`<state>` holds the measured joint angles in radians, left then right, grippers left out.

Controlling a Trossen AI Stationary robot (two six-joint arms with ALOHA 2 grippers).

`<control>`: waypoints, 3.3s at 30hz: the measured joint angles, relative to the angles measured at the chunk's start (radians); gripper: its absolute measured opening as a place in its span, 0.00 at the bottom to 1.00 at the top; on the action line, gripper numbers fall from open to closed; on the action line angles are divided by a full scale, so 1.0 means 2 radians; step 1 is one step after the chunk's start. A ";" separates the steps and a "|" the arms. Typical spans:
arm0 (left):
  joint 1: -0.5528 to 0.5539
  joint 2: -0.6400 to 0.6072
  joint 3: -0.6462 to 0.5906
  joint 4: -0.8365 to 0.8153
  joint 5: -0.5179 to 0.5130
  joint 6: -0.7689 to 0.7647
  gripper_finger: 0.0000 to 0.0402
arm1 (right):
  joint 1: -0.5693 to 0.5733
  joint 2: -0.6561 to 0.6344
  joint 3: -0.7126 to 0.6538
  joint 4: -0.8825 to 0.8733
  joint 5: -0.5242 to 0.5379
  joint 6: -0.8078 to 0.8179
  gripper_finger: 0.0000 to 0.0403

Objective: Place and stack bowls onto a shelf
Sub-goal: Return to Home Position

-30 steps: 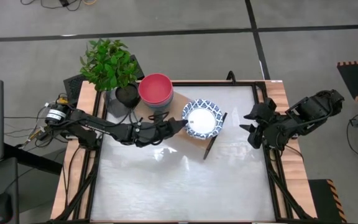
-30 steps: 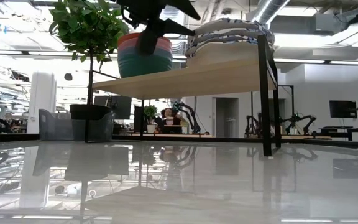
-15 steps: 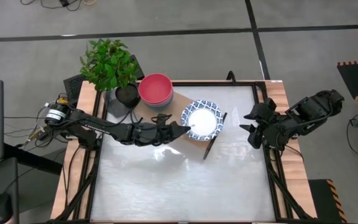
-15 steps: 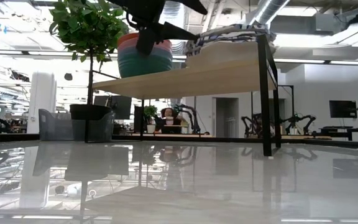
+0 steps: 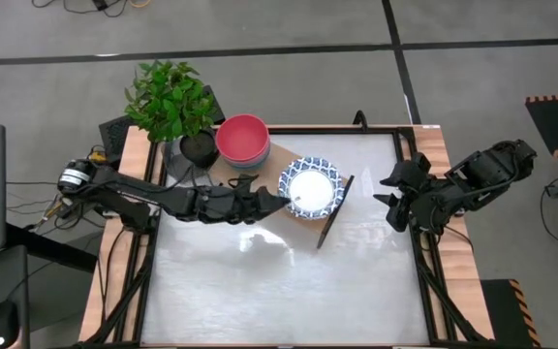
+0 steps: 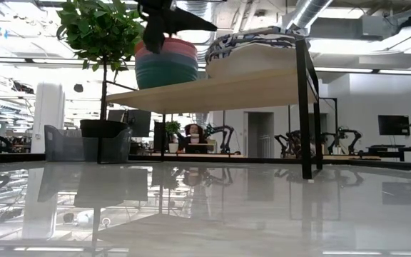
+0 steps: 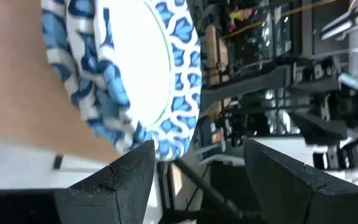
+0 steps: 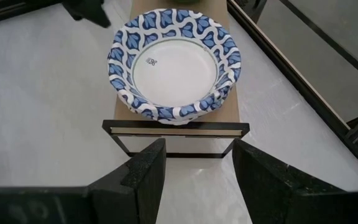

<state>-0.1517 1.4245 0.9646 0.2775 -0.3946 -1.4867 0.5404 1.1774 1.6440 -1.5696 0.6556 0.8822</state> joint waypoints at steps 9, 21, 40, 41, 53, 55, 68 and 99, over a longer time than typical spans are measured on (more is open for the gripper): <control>-0.019 -0.048 0.000 -0.054 0.049 0.004 0.58 | 0.000 0.000 0.000 0.008 0.030 -0.030 0.52; -0.059 -0.141 0.001 0.020 0.064 0.257 0.58 | 0.000 0.000 0.000 0.032 0.010 -0.049 0.52; -0.045 -0.394 0.001 -0.123 0.222 0.569 0.58 | -0.058 -0.182 0.001 0.269 -0.024 -0.309 0.52; -0.046 -0.409 0.001 -0.141 0.210 0.572 0.58 | -0.058 -0.192 0.000 0.268 -0.025 -0.309 0.52; -0.049 -0.577 -0.221 -0.020 0.204 0.550 0.58 | -0.058 -0.398 -0.269 0.440 -0.028 -0.307 0.52; -0.049 -0.609 -0.276 0.017 0.205 0.529 0.58 | -0.058 -0.440 -0.328 0.480 -0.028 -0.301 0.52; -0.048 -0.711 -0.476 0.147 0.194 0.478 0.58 | -0.063 -0.583 -0.518 0.557 -0.008 -0.245 0.52; -0.048 -0.710 -0.478 -0.068 0.150 0.564 0.58 | -0.063 -0.582 -0.808 0.800 -0.055 -0.287 0.52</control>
<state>-0.2470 0.0040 0.0093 0.1412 -0.0948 -0.3596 0.4152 0.0131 0.0278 0.0307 0.5465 0.3076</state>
